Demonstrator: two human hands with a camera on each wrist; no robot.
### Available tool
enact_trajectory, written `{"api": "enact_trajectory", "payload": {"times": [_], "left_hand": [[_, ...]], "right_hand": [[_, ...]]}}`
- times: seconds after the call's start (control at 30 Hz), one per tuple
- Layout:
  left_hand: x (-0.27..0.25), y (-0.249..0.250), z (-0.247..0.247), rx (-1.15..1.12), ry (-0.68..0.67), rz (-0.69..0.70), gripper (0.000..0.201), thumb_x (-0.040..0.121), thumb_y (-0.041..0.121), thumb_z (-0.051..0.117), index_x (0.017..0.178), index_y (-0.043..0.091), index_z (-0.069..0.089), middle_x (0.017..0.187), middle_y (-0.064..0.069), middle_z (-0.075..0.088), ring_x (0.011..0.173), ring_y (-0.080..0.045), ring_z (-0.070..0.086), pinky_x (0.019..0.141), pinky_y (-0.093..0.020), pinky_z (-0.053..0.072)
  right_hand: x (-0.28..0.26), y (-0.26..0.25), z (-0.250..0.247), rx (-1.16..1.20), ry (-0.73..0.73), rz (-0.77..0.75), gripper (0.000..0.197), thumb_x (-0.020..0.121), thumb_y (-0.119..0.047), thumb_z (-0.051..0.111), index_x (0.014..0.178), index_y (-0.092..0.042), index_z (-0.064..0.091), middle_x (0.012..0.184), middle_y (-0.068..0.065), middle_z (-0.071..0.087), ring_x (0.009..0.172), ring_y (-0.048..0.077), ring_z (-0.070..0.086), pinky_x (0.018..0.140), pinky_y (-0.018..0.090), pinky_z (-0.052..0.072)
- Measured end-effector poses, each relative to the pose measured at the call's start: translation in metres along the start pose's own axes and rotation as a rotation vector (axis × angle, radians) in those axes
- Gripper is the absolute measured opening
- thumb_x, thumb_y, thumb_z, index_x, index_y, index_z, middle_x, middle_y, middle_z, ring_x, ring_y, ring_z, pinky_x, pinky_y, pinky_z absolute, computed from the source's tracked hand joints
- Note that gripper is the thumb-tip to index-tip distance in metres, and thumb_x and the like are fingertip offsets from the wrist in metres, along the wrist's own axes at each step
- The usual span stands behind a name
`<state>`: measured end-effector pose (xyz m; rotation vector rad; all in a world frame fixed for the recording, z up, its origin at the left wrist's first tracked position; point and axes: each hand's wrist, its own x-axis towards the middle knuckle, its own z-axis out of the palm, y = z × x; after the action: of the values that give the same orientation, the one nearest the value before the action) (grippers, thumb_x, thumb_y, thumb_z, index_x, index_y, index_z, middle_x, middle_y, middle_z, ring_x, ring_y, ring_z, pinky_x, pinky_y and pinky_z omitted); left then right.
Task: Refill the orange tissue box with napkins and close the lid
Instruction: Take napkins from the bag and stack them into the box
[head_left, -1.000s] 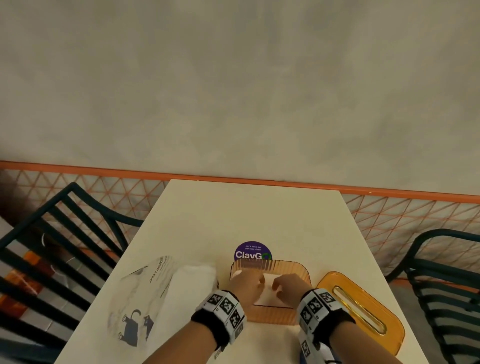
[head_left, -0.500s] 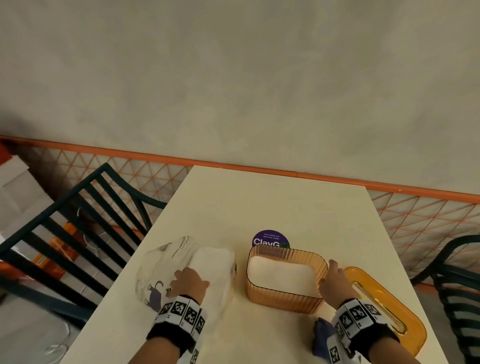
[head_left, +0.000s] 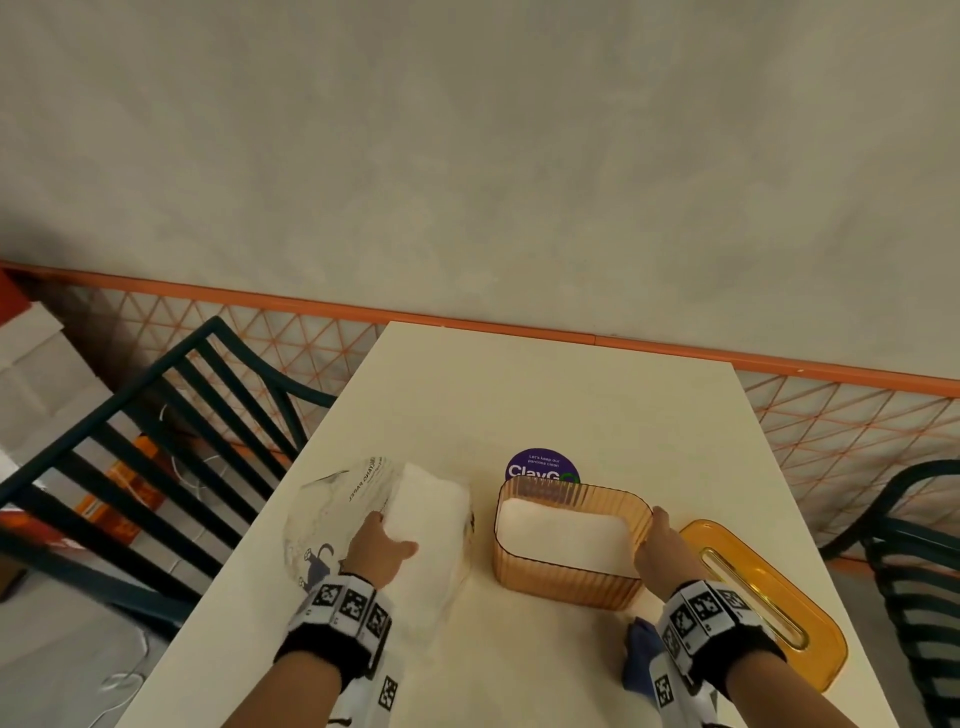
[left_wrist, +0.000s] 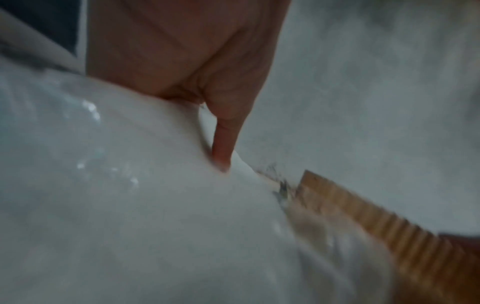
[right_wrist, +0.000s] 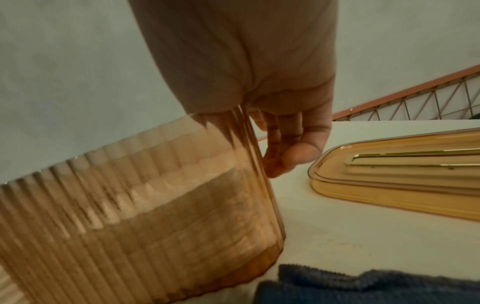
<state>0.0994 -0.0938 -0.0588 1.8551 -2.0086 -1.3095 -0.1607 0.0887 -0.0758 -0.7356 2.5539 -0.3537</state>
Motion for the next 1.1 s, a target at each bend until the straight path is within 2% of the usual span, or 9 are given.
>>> {"api": "enact_trajectory", "payload": {"times": [0.1,0.17,0.27,0.4,0.67,0.77,0.83,0.9,1.1], "left_hand": [[-0.005,0.003,-0.020,-0.128,-0.104,0.045,0.048,0.086,0.004,0.063,0.131,-0.001,0.047,0.128,-0.017,0.057,0.116,-0.030,0.054,0.089,-0.028,0.039],[-0.013,0.009,-0.035,-0.223,-0.141,0.089,0.043,0.087,0.003,0.062,0.128,0.003,0.050,0.115,-0.010,0.061,0.104,-0.026,0.057,0.089,-0.029,0.042],[-0.025,0.022,-0.054,-0.307,-0.266,0.168,0.040,0.085,0.009,0.065,0.124,0.015,0.054,0.111,-0.003,0.067,0.101,-0.023,0.064,0.093,-0.038,0.051],[-0.040,0.046,-0.064,-0.323,-0.442,0.300,0.033,0.086,0.008,0.063,0.108,0.033,0.055,0.102,0.008,0.069,0.093,-0.010,0.066,0.076,-0.024,0.053],[-0.045,0.056,-0.063,-0.392,-0.580,0.352,0.047,0.070,0.019,0.074,0.114,0.030,0.060,0.113,0.002,0.071,0.105,-0.017,0.067,0.092,-0.036,0.053],[-0.044,0.052,-0.061,-0.438,-0.623,0.336,0.038,0.076,0.013,0.071,0.109,0.030,0.061,0.105,0.006,0.073,0.097,-0.011,0.069,0.083,-0.029,0.054],[-0.043,0.049,-0.061,-0.477,-0.654,0.321,0.040,0.073,0.013,0.070,0.109,0.028,0.060,0.102,0.007,0.074,0.093,-0.010,0.070,0.078,-0.027,0.056],[-0.041,0.047,-0.060,-0.502,-0.678,0.308,0.050,0.065,0.017,0.074,0.112,0.025,0.059,0.107,0.003,0.072,0.097,-0.015,0.069,0.081,-0.030,0.055],[-0.032,0.040,-0.059,-0.691,-0.698,0.264,0.048,0.070,0.006,0.064,0.115,0.020,0.056,0.110,-0.005,0.069,0.096,-0.021,0.068,0.080,-0.035,0.056]], "right_hand": [[-0.003,-0.002,-0.006,0.032,-0.019,0.012,0.050,0.096,-0.008,0.040,0.141,-0.003,0.018,0.120,0.020,0.056,0.099,0.030,0.059,0.072,0.032,0.053],[-0.004,-0.004,-0.016,0.017,0.017,-0.019,0.057,0.097,-0.020,0.044,0.144,-0.005,0.016,0.136,0.022,0.043,0.120,0.035,0.050,0.096,0.040,0.047],[-0.013,-0.026,-0.045,0.079,0.159,-0.203,0.062,0.095,-0.033,0.047,0.146,-0.008,0.020,0.139,0.019,0.041,0.127,0.034,0.042,0.105,0.043,0.038],[-0.033,-0.086,-0.084,0.353,0.074,-0.452,0.054,0.096,-0.042,0.039,0.144,-0.018,0.028,0.128,0.005,0.051,0.121,0.021,0.048,0.100,0.032,0.037],[-0.049,-0.151,-0.083,0.529,-0.351,-0.368,0.064,0.089,-0.068,0.019,0.130,-0.028,0.048,0.120,0.003,0.060,0.111,0.024,0.057,0.105,0.042,0.040],[-0.054,-0.155,-0.081,0.609,-0.436,-0.280,0.061,0.090,-0.065,0.024,0.122,-0.024,0.055,0.110,0.001,0.065,0.093,0.014,0.063,0.072,0.023,0.054],[-0.054,-0.156,-0.079,0.664,-0.456,-0.244,0.056,0.092,-0.061,0.027,0.124,-0.023,0.053,0.109,0.000,0.063,0.082,0.008,0.062,0.049,0.014,0.048],[-0.053,-0.157,-0.077,0.701,-0.450,-0.220,0.056,0.092,-0.062,0.029,0.128,-0.024,0.049,0.115,0.002,0.059,0.082,0.008,0.060,0.049,0.015,0.046],[-0.057,-0.159,-0.076,0.871,-0.631,-0.200,0.067,0.089,-0.067,0.025,0.111,-0.015,0.061,0.083,0.011,0.059,0.065,0.019,0.058,0.057,0.029,0.054]]}}
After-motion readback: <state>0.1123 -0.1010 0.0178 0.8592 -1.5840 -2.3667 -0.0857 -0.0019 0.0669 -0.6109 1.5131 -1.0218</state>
